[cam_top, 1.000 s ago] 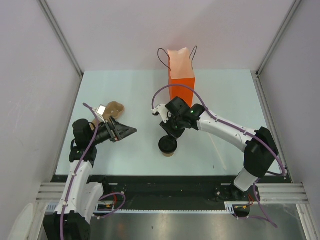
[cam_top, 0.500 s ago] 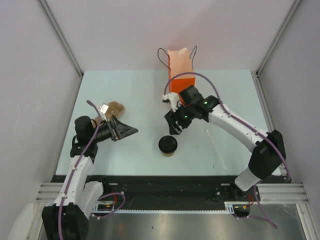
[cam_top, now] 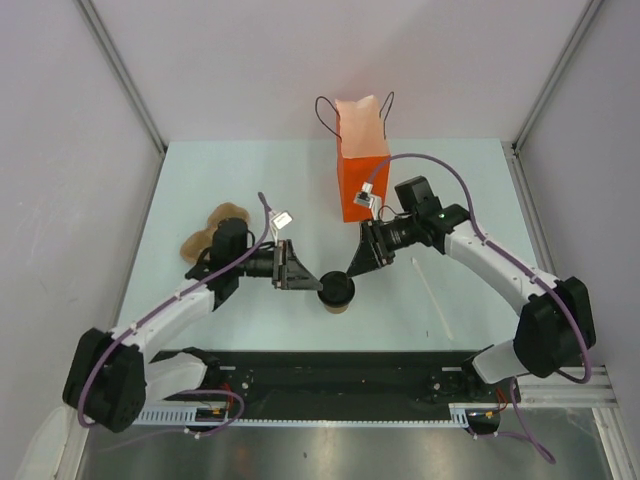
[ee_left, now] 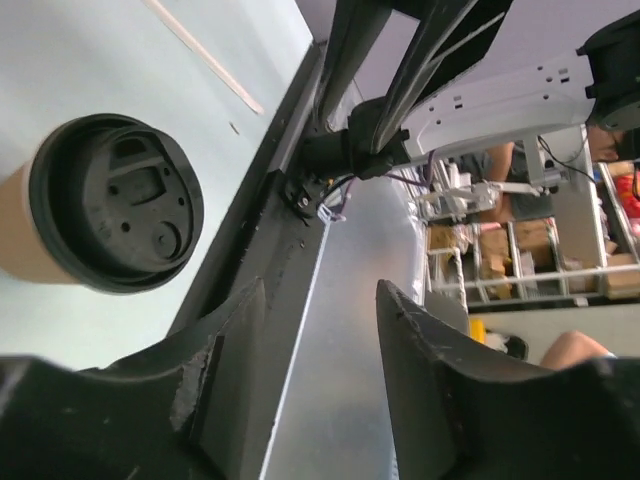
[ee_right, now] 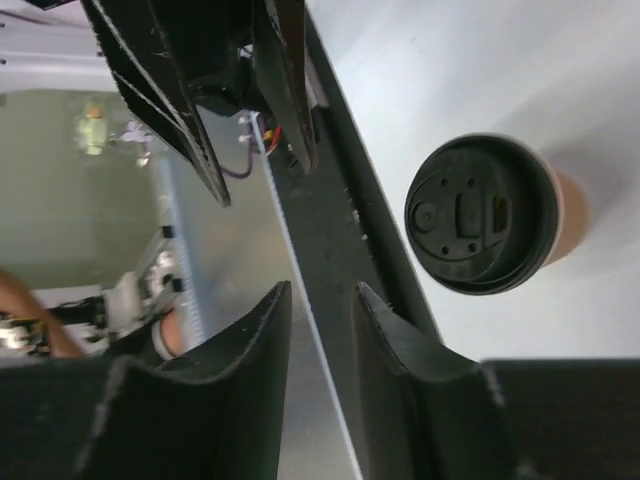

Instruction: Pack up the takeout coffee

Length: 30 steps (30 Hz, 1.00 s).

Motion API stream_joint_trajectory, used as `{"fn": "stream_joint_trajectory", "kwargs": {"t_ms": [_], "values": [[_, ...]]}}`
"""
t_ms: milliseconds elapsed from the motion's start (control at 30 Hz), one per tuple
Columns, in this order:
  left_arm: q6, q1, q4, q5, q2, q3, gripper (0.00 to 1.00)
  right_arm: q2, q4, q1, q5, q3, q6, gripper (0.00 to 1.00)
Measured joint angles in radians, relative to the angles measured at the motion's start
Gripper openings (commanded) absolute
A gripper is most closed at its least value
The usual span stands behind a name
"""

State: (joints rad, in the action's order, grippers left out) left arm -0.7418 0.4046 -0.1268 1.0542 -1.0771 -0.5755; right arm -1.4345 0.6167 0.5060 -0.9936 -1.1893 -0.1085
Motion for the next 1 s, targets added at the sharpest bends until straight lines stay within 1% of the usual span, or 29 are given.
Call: {"fn": "stream_joint_trajectory", "kwargs": {"t_ms": [33,67,100,133,167,233,400,600,1000], "values": [[-0.009,0.017,-0.013,0.000,-0.028,-0.006,0.36,-0.008,-0.012,0.000,-0.014,0.017,-0.021,0.27],[-0.012,0.036,-0.028,-0.001,-0.060,-0.014,0.30,-0.017,-0.035,0.000,-0.033,0.039,-0.050,0.23],[-0.016,0.054,-0.036,0.000,-0.093,-0.026,0.25,-0.026,-0.055,0.000,-0.047,0.058,-0.071,0.21],[-0.019,0.069,-0.046,0.001,-0.125,-0.042,0.14,-0.033,-0.074,0.001,-0.060,0.074,-0.092,0.19],[-0.022,0.082,-0.056,0.002,-0.155,-0.059,0.08,-0.039,-0.089,0.001,-0.071,0.088,-0.111,0.19],[-0.029,0.096,-0.079,0.005,-0.204,-0.089,0.04,-0.047,-0.115,0.003,-0.088,0.104,-0.144,0.19],[-0.054,0.104,-0.119,0.005,-0.301,-0.128,0.00,-0.086,-0.179,0.009,-0.117,0.115,-0.192,0.16],[-0.076,0.104,-0.127,0.004,-0.365,-0.129,0.00,-0.172,-0.229,0.010,-0.137,0.122,-0.232,0.15],[-0.098,0.101,-0.128,0.002,-0.478,-0.128,0.00,-0.264,-0.234,0.007,-0.133,0.130,-0.254,0.14]]}}
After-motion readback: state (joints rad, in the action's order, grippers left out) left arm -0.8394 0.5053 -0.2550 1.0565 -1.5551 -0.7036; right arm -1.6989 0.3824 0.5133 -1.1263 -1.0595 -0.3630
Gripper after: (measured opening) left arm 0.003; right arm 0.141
